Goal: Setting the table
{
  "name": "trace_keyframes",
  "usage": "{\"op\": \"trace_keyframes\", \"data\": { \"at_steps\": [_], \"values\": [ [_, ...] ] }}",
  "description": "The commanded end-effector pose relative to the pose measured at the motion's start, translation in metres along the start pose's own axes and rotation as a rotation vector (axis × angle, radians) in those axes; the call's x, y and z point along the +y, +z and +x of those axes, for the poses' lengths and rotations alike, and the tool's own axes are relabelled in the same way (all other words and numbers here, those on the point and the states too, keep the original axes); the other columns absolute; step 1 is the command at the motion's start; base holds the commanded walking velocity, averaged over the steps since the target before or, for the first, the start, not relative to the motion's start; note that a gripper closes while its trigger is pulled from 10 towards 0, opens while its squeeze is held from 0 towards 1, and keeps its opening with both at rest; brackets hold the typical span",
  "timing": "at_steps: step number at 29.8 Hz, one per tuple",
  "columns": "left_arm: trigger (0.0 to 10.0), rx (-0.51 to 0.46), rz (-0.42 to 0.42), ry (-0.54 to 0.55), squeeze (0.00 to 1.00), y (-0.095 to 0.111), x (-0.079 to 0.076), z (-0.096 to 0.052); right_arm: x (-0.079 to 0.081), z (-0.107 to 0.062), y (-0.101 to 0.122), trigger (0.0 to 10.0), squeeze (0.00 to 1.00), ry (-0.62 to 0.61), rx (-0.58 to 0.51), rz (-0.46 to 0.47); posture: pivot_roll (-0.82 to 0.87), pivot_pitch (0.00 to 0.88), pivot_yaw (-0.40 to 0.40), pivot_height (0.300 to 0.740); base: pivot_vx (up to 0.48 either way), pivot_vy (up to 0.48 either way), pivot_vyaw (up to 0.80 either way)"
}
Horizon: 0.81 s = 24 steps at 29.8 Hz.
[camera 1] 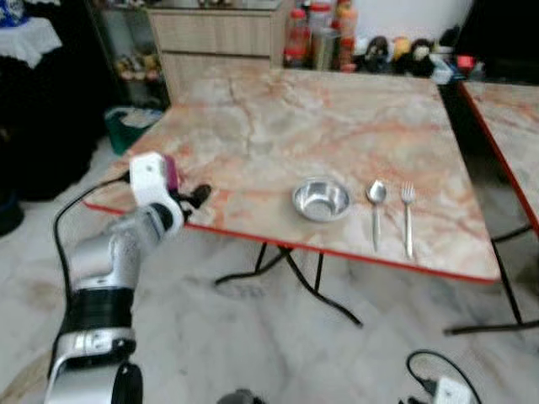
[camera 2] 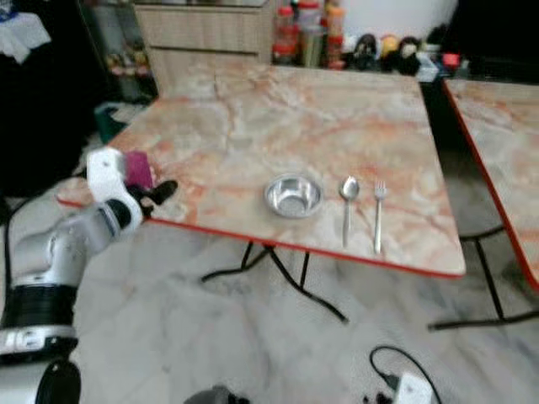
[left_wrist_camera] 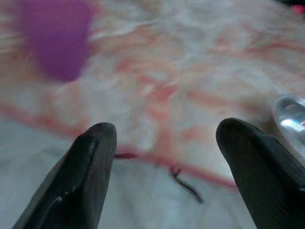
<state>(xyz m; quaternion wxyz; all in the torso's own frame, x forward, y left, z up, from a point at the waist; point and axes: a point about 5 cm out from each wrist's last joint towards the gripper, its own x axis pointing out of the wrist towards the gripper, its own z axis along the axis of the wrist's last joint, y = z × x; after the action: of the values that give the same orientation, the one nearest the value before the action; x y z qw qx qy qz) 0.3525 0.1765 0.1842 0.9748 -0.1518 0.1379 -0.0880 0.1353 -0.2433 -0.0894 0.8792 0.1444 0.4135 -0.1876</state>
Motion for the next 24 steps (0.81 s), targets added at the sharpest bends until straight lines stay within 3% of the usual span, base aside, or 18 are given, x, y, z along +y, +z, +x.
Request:
{"op": "trace_keyframes", "data": {
  "at_steps": [1,24],
  "values": [
    [10.0,-0.019,0.015,-0.019,0.0,0.0072,-0.0061,-0.0001,-0.0023,-0.0009,-0.0016,10.0,0.0,-0.01,0.0,0.009,0.11,0.062,0.043,0.74,0.27,0.0,0.0],
    [10.0,-0.035,0.026,-0.059,0.0,0.0084,-0.0143,0.0012,-0.0022,-0.0005,0.0,10.0,0.0,-0.01,-0.002,-0.012,0.1,0.054,0.04,0.74,0.271,0.0,0.0]
  ]
}}
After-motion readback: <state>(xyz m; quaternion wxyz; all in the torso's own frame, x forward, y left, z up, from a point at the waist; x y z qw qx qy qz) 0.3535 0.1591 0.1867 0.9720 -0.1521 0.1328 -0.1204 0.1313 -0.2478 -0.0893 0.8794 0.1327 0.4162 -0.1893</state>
